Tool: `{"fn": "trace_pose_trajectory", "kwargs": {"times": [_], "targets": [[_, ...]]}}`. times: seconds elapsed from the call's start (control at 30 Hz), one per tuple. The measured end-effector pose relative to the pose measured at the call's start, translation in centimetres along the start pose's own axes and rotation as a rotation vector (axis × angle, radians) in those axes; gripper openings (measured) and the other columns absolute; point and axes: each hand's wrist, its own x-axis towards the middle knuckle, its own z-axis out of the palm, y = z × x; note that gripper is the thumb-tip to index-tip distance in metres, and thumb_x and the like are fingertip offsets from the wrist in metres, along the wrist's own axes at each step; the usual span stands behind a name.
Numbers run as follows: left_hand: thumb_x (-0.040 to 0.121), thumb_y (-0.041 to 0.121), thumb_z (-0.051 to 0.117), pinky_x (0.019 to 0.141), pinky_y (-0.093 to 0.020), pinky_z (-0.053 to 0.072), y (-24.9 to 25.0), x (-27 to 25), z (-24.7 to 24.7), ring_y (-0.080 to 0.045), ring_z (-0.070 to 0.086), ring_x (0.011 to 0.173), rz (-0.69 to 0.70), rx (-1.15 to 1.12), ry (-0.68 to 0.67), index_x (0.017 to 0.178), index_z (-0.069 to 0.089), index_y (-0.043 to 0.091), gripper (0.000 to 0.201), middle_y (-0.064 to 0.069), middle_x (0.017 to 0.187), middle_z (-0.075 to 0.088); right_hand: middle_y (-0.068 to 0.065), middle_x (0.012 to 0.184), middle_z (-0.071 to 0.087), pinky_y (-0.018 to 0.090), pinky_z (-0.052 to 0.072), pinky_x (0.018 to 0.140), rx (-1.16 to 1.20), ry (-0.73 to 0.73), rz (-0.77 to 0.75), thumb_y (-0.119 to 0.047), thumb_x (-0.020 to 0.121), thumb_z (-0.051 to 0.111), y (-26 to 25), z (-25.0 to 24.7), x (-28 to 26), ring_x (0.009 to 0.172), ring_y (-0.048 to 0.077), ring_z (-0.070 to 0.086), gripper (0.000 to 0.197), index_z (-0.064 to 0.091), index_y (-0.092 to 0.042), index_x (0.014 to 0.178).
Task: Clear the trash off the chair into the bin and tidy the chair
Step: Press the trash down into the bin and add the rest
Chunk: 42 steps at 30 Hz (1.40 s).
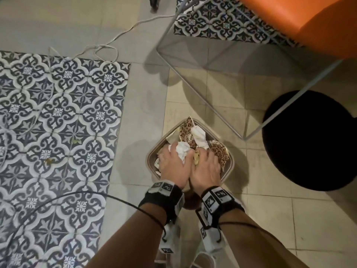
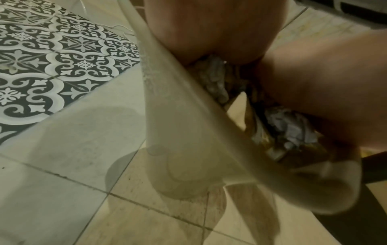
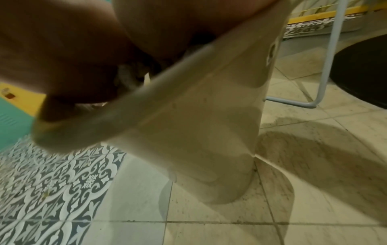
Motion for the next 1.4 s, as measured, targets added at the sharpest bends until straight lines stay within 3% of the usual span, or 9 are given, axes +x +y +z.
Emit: {"fn": "trace_pose_trajectory", "kwargs": {"times": [0.17,0.27,0.43,0.53,0.67,0.73,0.9,1.23,1.4], "targets": [[0.091,0.055,0.020,0.114,-0.047,0.017,0.5,-1.4,-1.0,-0.029,0.021,0.136,0.054,-0.040,0.075,0.139,0.034,0.036,0.054,0.000,0.152,0.027,0.000,0.129,0.040,0.033,0.034,0.105,0.328,0.117,-0.007,-0.050,0.087,0.048,0.4,-1.2,-1.8,0.121,0.015,0.039,0.054,0.039,-0.020,0.131],[0.087,0.052,0.015,0.117,-0.045,0.012,0.2,-2.2,-1.0,-0.026,0.014,0.141,0.118,-0.068,0.122,0.145,0.027,0.028,0.064,-0.001,0.156,0.021,-0.005,0.134,0.033,0.023,0.028,0.104,0.546,0.149,-0.032,-0.041,0.087,0.057,-0.1,-1.9,-3.3,0.123,0.006,0.036,0.057,0.035,-0.022,0.136],[0.090,0.029,0.030,0.116,-0.043,0.013,-2.3,-3.6,-1.4,-0.034,0.013,0.143,0.314,0.038,0.146,0.145,0.030,0.018,0.056,-0.014,0.155,0.017,-0.022,0.153,-0.013,0.026,0.008,0.115,0.547,-0.033,-0.088,-0.032,0.095,0.027,-0.1,-1.7,-5.8,0.141,-0.005,-0.004,0.060,-0.002,-0.040,0.147],[0.090,0.020,0.035,0.114,-0.048,0.021,-3.4,-4.4,-1.0,-0.039,0.021,0.141,0.393,0.200,0.062,0.142,0.034,0.012,0.053,-0.022,0.152,0.024,-0.012,0.150,-0.025,0.031,0.003,0.120,0.315,-0.149,-0.099,-0.023,0.100,0.021,0.4,-1.3,-6.2,0.140,0.001,-0.017,0.059,-0.013,-0.027,0.147],[0.093,0.022,0.030,0.115,-0.048,0.022,-2.8,-2.7,-0.6,-0.039,0.012,0.143,0.375,0.467,-0.103,0.147,0.019,0.006,0.058,-0.026,0.153,0.012,0.012,0.155,-0.022,0.032,-0.005,0.119,0.040,-0.282,-0.030,-0.001,0.090,0.031,-0.3,-1.1,-4.4,0.143,0.017,-0.019,0.075,-0.019,-0.006,0.145],[0.093,0.020,0.033,0.119,-0.043,0.006,-2.4,-1.4,-0.6,-0.034,-0.007,0.145,0.272,0.566,-0.241,0.149,-0.003,0.011,0.067,-0.020,0.156,-0.009,0.014,0.155,-0.022,0.036,-0.001,0.120,-0.016,-0.316,0.029,-0.004,0.089,0.036,-0.7,-0.7,-3.3,0.145,0.022,-0.016,0.079,-0.020,-0.005,0.145],[0.092,0.017,0.035,0.119,-0.042,0.000,-1.8,0.2,-0.2,-0.031,-0.019,0.143,0.192,0.708,-0.411,0.146,-0.019,0.016,0.076,-0.012,0.155,-0.022,0.012,0.156,-0.021,0.035,-0.001,0.120,-0.113,-0.345,0.082,-0.008,0.090,0.045,-0.7,0.8,-1.3,0.145,0.022,-0.015,0.085,-0.020,-0.007,0.145],[0.081,0.024,0.049,0.115,-0.050,0.008,1.1,-1.4,-5.2,-0.032,0.008,0.140,0.211,0.643,-0.395,0.149,0.004,0.028,0.081,-0.006,0.158,0.004,0.013,0.155,0.022,0.034,0.023,0.116,-0.038,-0.179,0.081,0.003,0.086,0.051,-1.7,-3.0,-3.0,0.141,0.026,0.026,0.076,0.010,-0.008,0.149],[0.082,0.028,0.055,0.116,-0.044,0.017,2.9,-2.1,-7.1,-0.035,0.011,0.141,0.158,0.487,-0.412,0.148,0.008,0.024,0.081,-0.016,0.156,0.007,0.013,0.156,0.018,0.032,0.018,0.116,-0.025,-0.168,0.087,0.004,0.086,0.046,-2.7,-5.9,-4.4,0.143,0.026,0.021,0.075,0.007,-0.007,0.150]]}}
